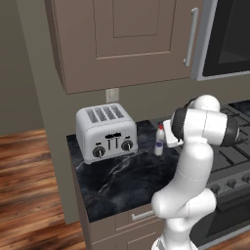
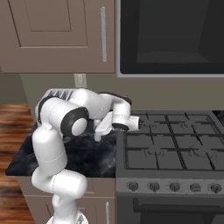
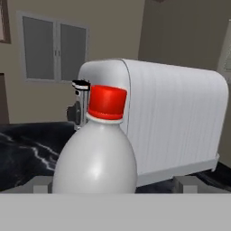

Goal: Place the drinks on the dining counter in a tight cluster.

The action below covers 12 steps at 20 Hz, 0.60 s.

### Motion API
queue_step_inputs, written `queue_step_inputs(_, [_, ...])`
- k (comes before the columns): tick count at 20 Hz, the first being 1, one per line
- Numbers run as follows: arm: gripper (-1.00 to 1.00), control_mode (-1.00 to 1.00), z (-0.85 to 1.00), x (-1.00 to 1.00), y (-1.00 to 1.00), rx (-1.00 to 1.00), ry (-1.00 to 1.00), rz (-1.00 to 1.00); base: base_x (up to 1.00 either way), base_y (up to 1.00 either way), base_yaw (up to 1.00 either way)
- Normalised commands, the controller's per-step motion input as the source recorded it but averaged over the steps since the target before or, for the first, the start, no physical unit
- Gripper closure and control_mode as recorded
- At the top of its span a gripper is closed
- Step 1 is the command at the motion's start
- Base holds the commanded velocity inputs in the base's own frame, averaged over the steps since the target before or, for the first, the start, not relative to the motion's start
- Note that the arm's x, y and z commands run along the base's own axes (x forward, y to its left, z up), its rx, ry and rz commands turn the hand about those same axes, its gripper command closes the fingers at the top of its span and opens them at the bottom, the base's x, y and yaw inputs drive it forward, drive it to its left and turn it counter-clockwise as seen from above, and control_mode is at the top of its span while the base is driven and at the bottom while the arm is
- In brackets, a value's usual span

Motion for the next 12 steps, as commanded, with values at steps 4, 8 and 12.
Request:
queue_step_inputs(4, [1.0, -1.0, -0.01, -0.04, 0.14, 0.0, 0.0, 0.0, 0.0, 0.0, 0.0])
queue_step_inputs(8, [1.0, -1.0, 0.0, -0.02, 0.03, 0.0, 0.0, 0.0, 0.0, 0.0, 0.0])
queue_step_inputs(12, [1.0, -1.0, 0.07, -0.22, 0.03, 0.0, -0.02, 0.03, 0.0, 0.0, 0.0])
